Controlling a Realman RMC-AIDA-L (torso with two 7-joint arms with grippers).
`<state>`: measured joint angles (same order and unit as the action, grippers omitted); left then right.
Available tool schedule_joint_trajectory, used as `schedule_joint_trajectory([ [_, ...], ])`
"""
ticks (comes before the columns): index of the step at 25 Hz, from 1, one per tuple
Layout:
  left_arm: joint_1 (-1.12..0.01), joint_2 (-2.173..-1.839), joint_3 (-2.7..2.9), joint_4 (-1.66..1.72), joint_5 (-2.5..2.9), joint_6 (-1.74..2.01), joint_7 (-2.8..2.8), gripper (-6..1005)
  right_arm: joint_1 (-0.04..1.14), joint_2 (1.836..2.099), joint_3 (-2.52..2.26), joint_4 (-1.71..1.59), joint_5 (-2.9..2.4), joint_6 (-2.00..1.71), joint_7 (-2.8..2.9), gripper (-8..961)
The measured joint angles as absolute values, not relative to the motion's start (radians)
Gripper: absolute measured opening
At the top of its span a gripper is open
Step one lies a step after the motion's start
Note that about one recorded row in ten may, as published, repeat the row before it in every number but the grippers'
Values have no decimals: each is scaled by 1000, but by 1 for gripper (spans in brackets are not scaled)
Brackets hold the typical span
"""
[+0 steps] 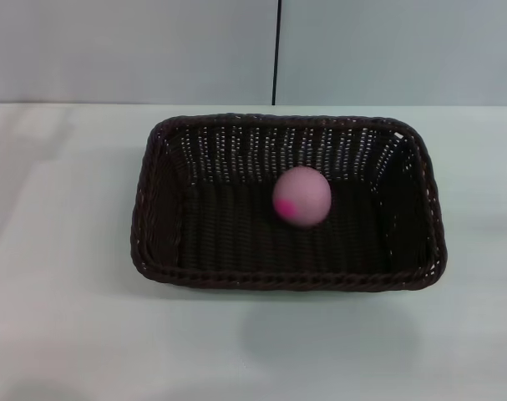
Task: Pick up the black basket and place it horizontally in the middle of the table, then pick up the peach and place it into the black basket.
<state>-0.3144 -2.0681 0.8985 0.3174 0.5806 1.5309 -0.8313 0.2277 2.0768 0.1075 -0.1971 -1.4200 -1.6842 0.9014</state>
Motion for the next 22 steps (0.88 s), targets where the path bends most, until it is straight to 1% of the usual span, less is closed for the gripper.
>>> schedule_joint_trajectory([
  [4,-312,-2069,839,151,441,1617,-736,802,205,2077,286,-163,-1420,-1660,901,607],
  [9,-297,-2069,836,134,427,1634,-734,802,212,2078,328,-149,-1420,-1599,901,607],
  [22,-281,-2069,839,104,425,1688,-740,802,234,2077,330,-141,-1421,-1583,900,607],
])
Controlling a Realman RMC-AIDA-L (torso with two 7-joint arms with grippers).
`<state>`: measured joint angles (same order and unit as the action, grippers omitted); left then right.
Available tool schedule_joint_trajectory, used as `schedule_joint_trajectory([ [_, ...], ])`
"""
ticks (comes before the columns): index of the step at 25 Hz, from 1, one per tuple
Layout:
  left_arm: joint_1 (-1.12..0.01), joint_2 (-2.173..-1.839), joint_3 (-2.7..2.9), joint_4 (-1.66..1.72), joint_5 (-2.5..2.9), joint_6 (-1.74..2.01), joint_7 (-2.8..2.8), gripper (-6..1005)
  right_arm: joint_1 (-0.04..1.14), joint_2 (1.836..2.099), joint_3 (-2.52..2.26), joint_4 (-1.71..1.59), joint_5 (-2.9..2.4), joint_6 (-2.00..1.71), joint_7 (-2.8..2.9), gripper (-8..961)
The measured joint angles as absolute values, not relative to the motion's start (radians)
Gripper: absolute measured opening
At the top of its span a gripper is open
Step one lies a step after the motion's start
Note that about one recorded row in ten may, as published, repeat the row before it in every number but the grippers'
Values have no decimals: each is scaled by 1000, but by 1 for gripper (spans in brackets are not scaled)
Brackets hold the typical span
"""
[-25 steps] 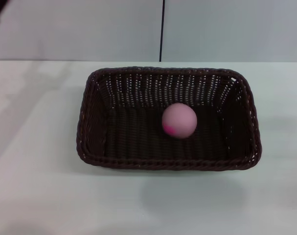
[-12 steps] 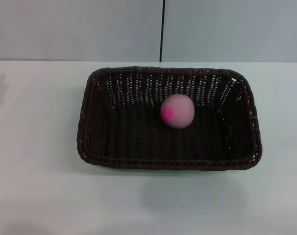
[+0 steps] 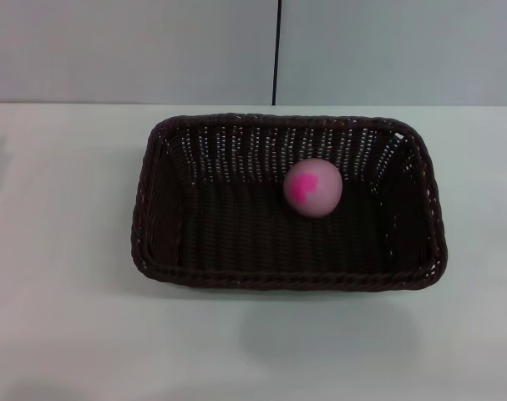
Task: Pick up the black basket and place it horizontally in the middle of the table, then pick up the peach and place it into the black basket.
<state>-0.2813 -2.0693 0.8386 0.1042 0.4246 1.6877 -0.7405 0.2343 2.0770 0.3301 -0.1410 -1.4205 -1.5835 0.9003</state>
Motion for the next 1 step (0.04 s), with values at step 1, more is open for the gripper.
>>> schedule_joint_trajectory([
  [1,-281,-2069,840,104,424,1689,-740,802,235,2077,330,-141,-1421,-1583,900,607],
])
